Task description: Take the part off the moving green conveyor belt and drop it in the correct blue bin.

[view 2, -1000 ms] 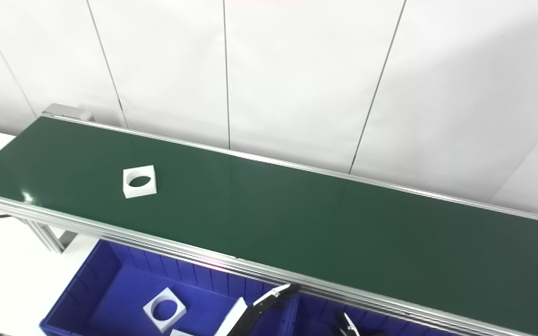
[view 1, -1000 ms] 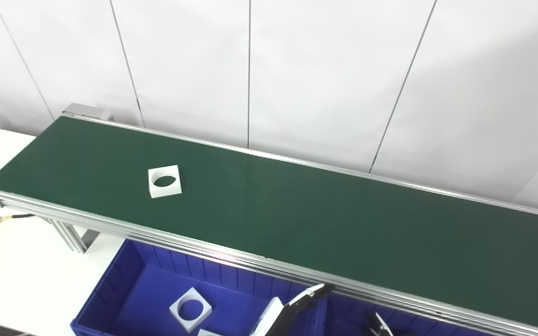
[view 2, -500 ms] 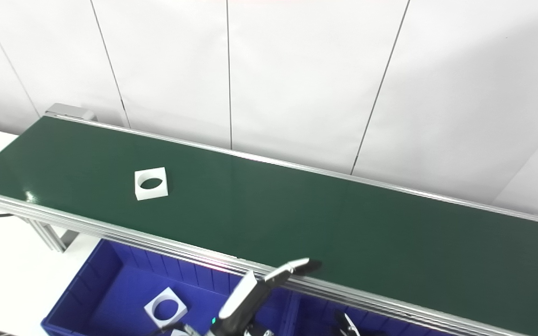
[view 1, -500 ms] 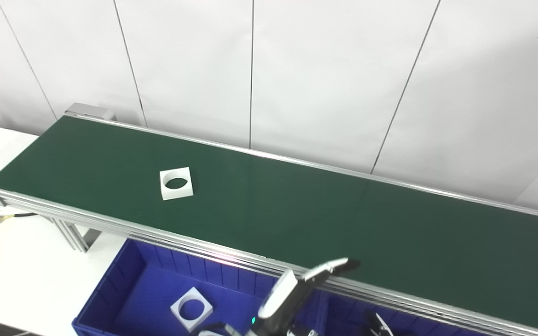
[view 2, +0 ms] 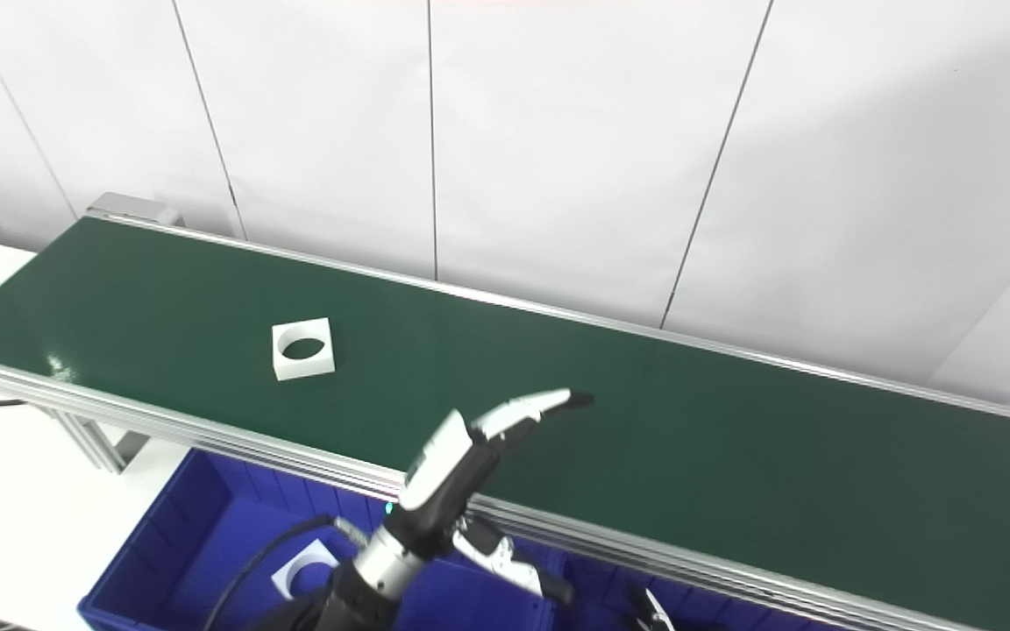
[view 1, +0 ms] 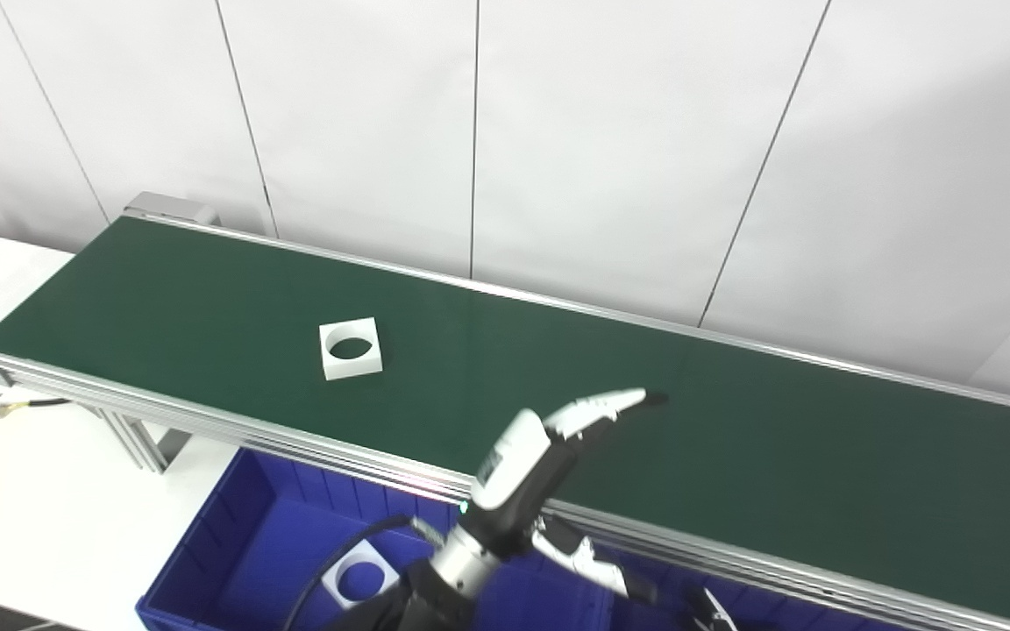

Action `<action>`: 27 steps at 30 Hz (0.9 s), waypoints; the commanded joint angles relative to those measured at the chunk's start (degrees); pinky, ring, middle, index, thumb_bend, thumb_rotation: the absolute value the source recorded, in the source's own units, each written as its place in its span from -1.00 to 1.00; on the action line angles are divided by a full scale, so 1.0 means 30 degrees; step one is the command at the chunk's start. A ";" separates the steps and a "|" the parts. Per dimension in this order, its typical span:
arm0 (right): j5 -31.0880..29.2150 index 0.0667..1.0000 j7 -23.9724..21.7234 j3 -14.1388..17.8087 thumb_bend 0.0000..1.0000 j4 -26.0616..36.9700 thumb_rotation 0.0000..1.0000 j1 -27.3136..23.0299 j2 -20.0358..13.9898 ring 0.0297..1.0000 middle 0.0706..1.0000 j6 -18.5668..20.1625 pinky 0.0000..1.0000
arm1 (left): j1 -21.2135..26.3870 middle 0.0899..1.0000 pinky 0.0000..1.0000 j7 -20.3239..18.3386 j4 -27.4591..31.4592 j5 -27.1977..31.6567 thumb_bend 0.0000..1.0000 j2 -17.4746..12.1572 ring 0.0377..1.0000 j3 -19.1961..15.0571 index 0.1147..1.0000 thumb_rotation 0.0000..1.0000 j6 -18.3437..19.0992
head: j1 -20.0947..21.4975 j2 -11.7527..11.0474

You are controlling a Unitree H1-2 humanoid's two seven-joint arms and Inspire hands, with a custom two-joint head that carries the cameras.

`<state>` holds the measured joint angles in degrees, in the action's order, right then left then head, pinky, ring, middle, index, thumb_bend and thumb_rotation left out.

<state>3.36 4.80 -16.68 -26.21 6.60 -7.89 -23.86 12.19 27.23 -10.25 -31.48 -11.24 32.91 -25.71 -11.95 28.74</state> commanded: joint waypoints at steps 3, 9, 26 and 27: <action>0.0021 0.81 0.0165 -0.0029 0.82 0.0211 0.81 -0.0340 0.0056 0.70 0.82 -0.1021 0.63 | 0.1117 0.70 0.60 -0.0825 0.0229 -0.1814 1.00 -0.0147 0.64 -0.1141 0.77 -0.18 -0.0203 | 0.0028 0.0000; 0.0135 0.81 0.0321 -0.0126 0.81 0.0218 0.82 -0.0376 0.0027 0.70 0.82 -0.1021 0.60 | 0.1922 0.65 0.57 -0.1288 -0.0660 -0.4229 1.00 -0.0402 0.61 -0.2094 0.73 -0.45 -0.0138 | 0.0022 -0.0045; 0.0478 0.80 0.1099 -0.0793 0.70 0.0293 0.79 -0.0487 -0.0146 0.66 0.82 -0.1021 0.55 | 0.3728 0.45 0.38 -0.0491 -0.4261 -0.7676 1.00 -0.1006 0.46 -0.3555 0.45 -0.70 0.2891 | 0.0166 -0.0063; 0.0461 0.79 0.1111 -0.0817 0.70 0.0289 0.79 -0.0493 -0.0151 0.66 0.83 -0.1021 0.55 | 0.3850 0.44 0.38 -0.0529 -0.4408 -0.7715 1.00 -0.1048 0.45 -0.3592 0.43 -0.70 0.3085 | 0.0170 -0.0086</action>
<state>4.58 7.34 -19.02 -26.36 5.80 -8.15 -23.87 20.65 24.77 -23.99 -54.47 -13.58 22.89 -17.22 -11.51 28.48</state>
